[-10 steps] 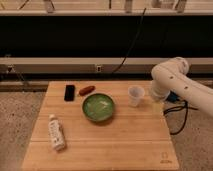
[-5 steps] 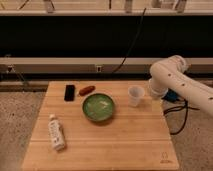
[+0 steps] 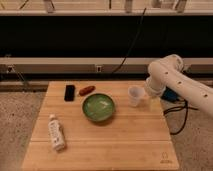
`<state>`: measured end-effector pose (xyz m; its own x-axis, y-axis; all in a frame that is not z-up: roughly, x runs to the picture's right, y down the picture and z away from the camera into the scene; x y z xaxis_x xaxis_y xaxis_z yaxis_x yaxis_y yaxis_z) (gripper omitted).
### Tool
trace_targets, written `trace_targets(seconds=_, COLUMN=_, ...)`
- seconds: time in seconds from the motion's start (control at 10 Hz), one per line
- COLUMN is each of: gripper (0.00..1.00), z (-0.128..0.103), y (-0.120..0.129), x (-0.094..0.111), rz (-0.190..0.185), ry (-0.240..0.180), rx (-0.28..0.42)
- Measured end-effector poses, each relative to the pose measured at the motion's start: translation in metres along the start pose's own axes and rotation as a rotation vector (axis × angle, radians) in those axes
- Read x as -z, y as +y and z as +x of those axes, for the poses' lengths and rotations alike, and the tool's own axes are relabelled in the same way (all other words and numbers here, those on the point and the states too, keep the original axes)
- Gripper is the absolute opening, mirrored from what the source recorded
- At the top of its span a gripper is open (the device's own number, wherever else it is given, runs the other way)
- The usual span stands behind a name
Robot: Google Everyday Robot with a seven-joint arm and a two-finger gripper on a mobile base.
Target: Pick up the ceramic cup
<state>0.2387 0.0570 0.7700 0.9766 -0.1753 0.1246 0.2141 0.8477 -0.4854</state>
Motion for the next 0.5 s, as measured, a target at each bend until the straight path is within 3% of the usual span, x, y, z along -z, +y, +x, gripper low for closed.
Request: trace_targets(seconds=0.5, gripper=0.8, z=-0.006, y=-0.01, x=-0.02, rz=-0.008, ry=-0.024, rx=0.058)
